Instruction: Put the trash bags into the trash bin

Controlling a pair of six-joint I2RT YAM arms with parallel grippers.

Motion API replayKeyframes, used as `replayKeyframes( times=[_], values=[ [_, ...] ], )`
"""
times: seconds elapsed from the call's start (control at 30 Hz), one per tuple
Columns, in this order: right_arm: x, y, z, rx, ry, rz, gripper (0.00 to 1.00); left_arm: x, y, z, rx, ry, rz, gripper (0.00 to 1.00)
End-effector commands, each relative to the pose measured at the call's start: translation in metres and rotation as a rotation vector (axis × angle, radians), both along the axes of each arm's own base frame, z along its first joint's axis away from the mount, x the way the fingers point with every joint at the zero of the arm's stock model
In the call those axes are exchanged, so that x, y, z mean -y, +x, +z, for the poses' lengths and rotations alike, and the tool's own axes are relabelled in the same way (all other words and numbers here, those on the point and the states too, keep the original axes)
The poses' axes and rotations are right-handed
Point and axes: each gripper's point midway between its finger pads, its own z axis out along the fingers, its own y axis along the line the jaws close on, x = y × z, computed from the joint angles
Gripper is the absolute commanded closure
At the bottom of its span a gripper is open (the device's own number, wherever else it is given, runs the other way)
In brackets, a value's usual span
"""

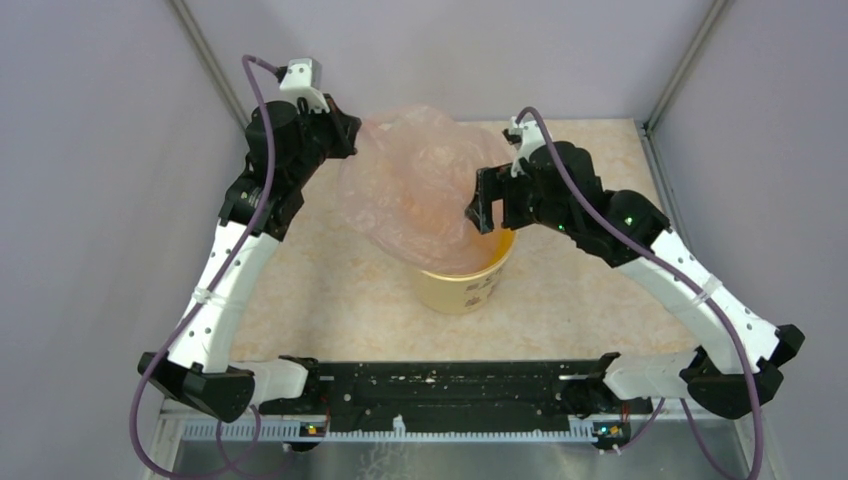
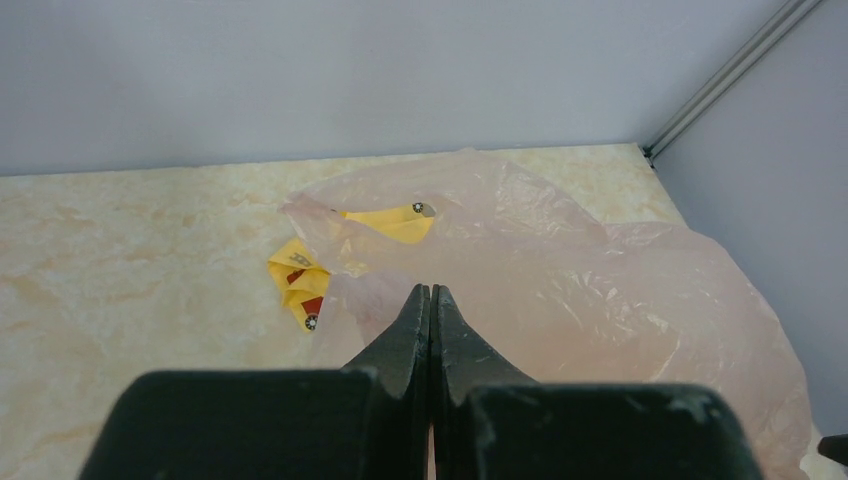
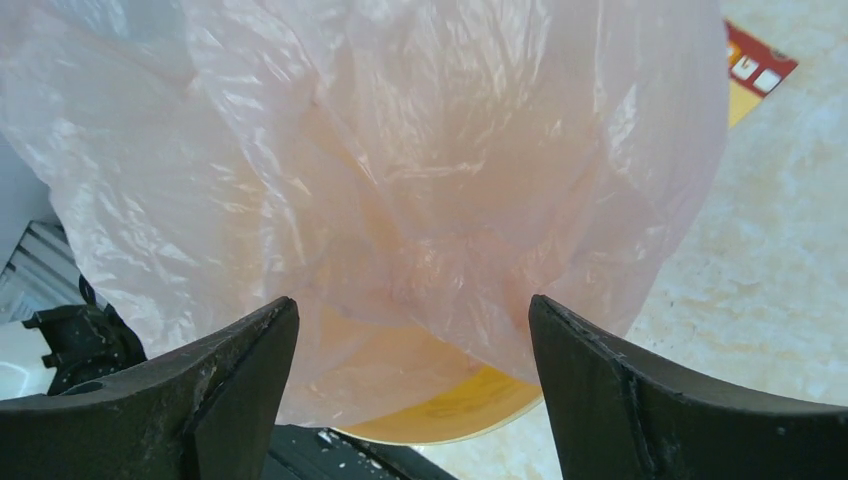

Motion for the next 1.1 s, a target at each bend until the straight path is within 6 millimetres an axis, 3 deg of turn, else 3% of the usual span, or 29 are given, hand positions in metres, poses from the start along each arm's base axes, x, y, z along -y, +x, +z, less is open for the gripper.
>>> replayKeyframes(
  times=[0.0, 0.2, 0.37, 0.5, 0.57, 0.73, 0.8, 0.9, 1.07],
  values=[
    [0.005, 0.009, 0.037, 0.106, -0.006, -0.022, 0.14, 0.002, 0.0, 0.031, 0.088, -0.03, -0.012, 1.0],
    [0.012, 0.046, 0.072, 0.246, -0.082, -0.12, 0.04, 0.003, -0.001, 0.031, 0.088, -0.032, -0.019, 1.0],
    [0.004, 0.088, 0.057, 0.203, -0.1, -0.049, 0.01, 0.003, -0.003, 0.034, 0.094, -0.036, -0.025, 1.0],
    [-0.01, 0.088, 0.047, 0.151, -0.022, 0.057, 0.04, 0.003, -0.004, 0.036, 0.097, -0.034, -0.028, 1.0],
    [-0.021, 0.08, 0.04, 0.115, 0.01, 0.116, 0.14, 0.004, -0.003, 0.035, 0.095, -0.032, -0.031, 1.0],
    [-0.034, 0.055, 0.024, 0.05, 0.055, 0.177, 0.68, 0.008, -0.002, 0.034, 0.091, -0.037, -0.048, 1.0],
    [-0.039, 0.043, 0.018, 0.041, 0.045, 0.181, 0.85, 0.009, -0.002, 0.034, 0.09, -0.039, -0.057, 1.0],
    [-0.045, 0.029, -0.004, 0.022, -0.006, 0.164, 0.95, 0.013, -0.002, 0.034, 0.086, -0.047, -0.072, 1.0],
    [-0.031, 0.039, -0.074, -0.04, -0.136, 0.035, 1.0, 0.021, -0.002, 0.029, 0.07, -0.069, -0.11, 1.0]
  ],
)
